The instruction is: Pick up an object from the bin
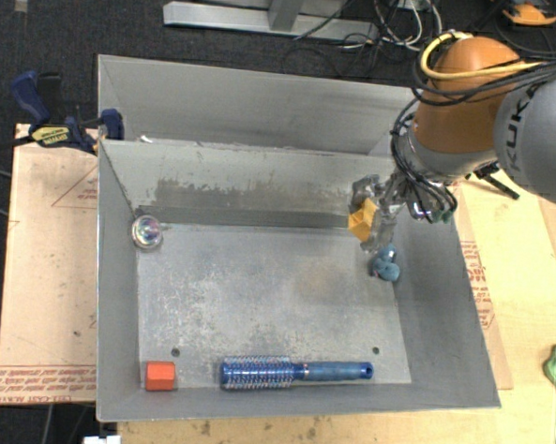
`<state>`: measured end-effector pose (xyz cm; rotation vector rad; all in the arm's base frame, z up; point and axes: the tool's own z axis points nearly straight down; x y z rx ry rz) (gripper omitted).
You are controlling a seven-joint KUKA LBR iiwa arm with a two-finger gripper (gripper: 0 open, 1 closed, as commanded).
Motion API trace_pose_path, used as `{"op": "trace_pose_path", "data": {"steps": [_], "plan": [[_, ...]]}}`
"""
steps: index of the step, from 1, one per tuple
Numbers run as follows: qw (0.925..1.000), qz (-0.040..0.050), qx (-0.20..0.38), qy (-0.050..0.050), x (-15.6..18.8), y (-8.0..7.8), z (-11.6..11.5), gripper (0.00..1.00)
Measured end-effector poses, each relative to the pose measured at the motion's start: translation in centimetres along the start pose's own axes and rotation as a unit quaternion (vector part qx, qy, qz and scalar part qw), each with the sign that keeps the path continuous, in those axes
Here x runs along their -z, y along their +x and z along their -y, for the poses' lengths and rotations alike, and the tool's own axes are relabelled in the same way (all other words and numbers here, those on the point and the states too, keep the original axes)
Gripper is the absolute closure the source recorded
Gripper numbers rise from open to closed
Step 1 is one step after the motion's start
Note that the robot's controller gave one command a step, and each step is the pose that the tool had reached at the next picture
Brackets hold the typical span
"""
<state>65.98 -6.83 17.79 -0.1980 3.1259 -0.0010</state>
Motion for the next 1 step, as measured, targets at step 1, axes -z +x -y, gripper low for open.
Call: {"op": "trace_pose_path", "data": {"steps": [1], "plan": [[1.0,-0.0012,0.0,0.0,1.99,-0.16,0.03,1.0]]}}
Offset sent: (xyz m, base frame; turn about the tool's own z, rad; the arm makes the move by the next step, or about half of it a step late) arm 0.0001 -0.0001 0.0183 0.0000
